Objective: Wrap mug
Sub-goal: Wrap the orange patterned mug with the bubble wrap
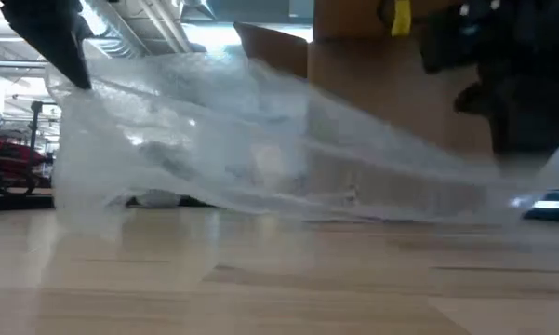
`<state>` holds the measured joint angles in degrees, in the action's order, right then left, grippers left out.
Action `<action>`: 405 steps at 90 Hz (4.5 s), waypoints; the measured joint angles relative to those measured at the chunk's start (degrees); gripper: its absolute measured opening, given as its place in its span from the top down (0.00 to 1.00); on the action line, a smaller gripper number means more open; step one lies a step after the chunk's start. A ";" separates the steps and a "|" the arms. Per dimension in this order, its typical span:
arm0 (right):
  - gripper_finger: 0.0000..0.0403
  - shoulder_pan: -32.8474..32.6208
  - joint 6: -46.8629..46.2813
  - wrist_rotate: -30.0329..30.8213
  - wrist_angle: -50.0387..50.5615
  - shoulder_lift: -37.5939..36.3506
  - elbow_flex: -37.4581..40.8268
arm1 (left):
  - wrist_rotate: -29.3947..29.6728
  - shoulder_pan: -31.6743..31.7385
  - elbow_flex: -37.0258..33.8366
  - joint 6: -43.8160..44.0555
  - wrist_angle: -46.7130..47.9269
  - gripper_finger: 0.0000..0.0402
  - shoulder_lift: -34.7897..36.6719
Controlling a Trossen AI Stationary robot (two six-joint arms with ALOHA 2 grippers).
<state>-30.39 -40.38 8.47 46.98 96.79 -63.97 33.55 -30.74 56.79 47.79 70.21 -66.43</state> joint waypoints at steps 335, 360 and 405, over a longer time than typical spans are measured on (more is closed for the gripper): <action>1.00 -9.41 -4.13 0.96 -18.59 2.84 7.53 | -4.29 6.47 -23.15 -2.19 -31.32 0.69 0.40; 1.00 -10.87 -5.87 -2.66 -15.97 2.84 8.16 | 1.01 10.03 -22.24 8.81 -15.15 0.69 0.77; 0.75 -5.29 -10.22 -5.52 -11.12 -0.14 5.03 | -3.39 5.53 -18.38 -0.69 -29.80 0.69 1.59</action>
<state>-35.69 -50.60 2.95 35.86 96.65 -58.93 30.17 -25.21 38.41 47.10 40.41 -64.85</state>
